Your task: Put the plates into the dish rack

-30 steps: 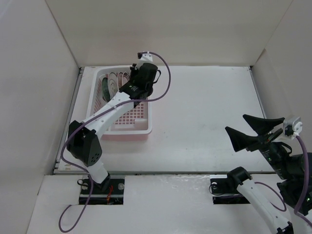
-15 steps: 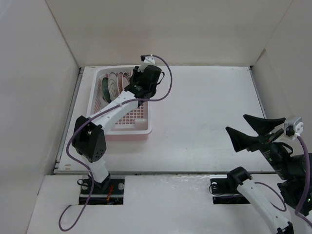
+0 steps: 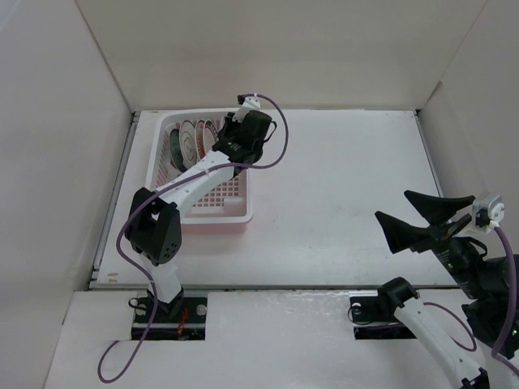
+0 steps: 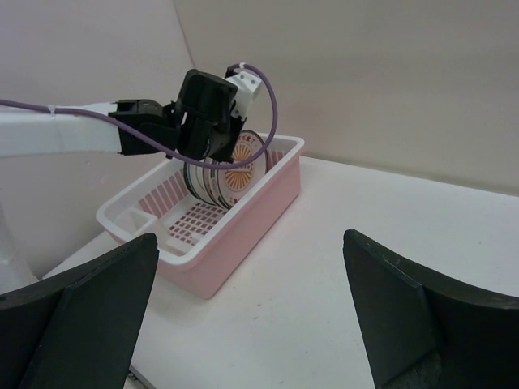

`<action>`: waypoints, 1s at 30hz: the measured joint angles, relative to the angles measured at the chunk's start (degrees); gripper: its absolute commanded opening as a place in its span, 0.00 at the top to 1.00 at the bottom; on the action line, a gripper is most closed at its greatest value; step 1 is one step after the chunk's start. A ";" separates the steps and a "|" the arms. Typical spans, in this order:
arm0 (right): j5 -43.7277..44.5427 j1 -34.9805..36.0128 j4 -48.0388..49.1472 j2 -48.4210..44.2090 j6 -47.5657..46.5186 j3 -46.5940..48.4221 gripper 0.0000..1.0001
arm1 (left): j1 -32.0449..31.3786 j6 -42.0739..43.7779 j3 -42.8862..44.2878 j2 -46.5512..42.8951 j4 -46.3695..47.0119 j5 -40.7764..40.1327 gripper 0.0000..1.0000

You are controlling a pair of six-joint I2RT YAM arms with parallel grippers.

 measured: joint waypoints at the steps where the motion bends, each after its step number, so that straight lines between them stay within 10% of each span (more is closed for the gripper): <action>1: 0.00 0.07 0.02 0.00 -0.02 0.00 0.00 | 0.00 0.00 0.00 0.20 0.15 0.02 1.00; 15: 0.09 1.33 -0.11 0.00 -0.42 0.00 0.00 | 0.00 -0.17 0.87 4.04 0.50 1.25 0.90; 30: 0.22 2.14 -0.33 0.02 -0.61 0.00 0.00 | -0.15 -0.48 0.87 3.30 0.00 1.55 0.43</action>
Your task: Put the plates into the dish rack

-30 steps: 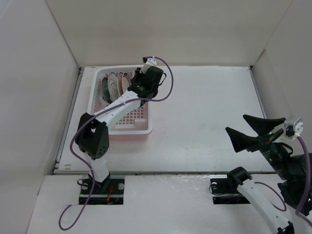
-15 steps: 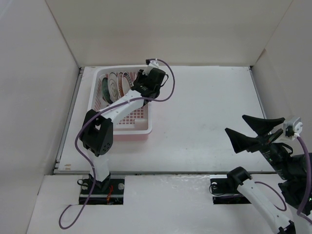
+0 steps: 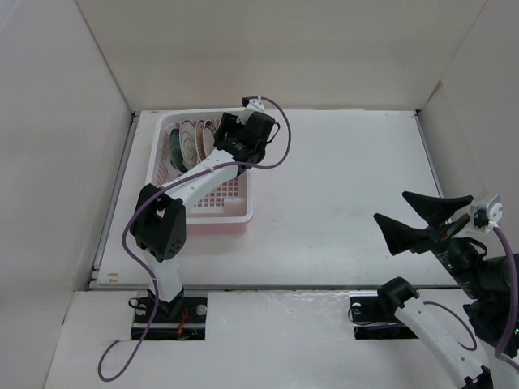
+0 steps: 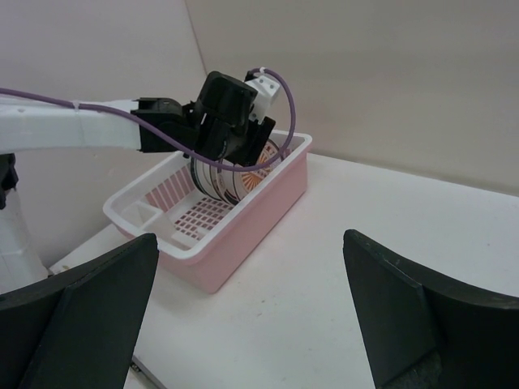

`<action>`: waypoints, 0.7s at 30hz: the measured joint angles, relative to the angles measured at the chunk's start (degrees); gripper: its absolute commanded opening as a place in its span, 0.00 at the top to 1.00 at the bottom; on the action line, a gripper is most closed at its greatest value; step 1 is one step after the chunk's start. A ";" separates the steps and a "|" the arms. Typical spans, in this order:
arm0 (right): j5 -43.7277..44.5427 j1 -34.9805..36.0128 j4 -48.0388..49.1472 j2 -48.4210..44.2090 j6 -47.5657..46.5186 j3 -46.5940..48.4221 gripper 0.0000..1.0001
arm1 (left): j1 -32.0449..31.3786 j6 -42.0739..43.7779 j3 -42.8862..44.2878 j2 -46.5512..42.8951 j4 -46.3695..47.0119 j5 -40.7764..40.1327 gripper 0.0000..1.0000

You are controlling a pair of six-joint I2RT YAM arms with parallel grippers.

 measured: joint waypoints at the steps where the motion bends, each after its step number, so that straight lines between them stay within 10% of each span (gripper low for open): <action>1: 0.15 0.00 0.00 0.00 0.00 0.00 0.00 | -0.09 -0.22 0.24 -0.42 -0.57 0.37 0.39; 6: 2.95 0.02 -0.81 0.92 0.00 0.59 0.00 | -2.08 -1.95 2.97 -4.61 -3.85 2.56 0.00; 21: 19.74 0.70 -11.85 13.73 0.68 10.12 0.00 | -8.07 -17.07 -11.65 -49.48 -11.32 7.30 0.00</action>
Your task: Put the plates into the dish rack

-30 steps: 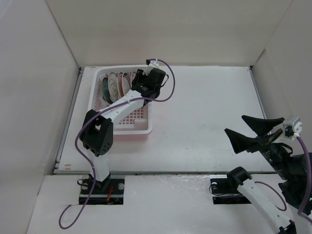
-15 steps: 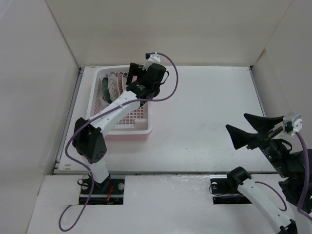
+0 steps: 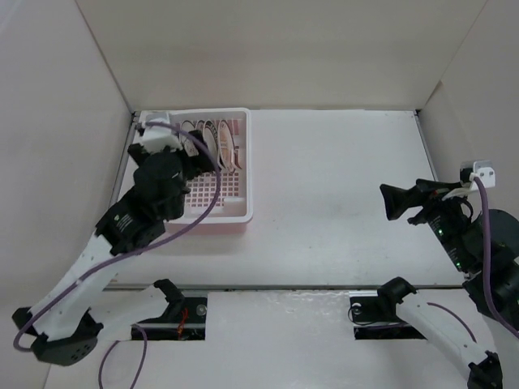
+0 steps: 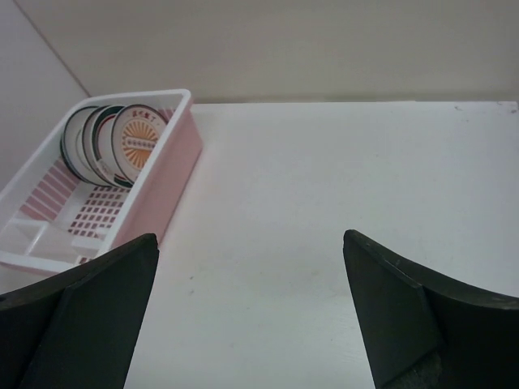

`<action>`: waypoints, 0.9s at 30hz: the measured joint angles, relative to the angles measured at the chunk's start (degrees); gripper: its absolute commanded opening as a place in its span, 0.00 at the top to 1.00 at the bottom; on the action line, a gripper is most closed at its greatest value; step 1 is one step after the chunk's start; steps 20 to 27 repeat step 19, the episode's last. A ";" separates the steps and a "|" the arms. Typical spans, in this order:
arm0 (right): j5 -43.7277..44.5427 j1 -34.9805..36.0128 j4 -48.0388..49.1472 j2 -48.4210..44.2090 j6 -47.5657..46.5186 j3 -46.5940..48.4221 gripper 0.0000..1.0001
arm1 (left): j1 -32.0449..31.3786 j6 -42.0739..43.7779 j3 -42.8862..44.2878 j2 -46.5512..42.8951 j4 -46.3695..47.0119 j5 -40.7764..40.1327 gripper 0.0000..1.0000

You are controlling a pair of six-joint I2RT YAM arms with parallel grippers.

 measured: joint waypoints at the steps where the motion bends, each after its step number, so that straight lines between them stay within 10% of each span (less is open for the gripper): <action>1: 0.90 0.00 -0.61 0.33 0.00 0.42 0.00 | -0.04 -1.09 -2.67 -3.15 -1.20 0.15 0.00; 12: 6.95 0.00 -4.17 -4.44 0.00 1.40 0.00 | -0.07 -8.94 -17.94 -30.49 -14.08 2.89 0.00; 27: 7.65 0.00 -4.17 -4.59 0.00 1.05 0.00 | -0.09 -10.84 -17.07 -32.52 -17.59 3.34 0.00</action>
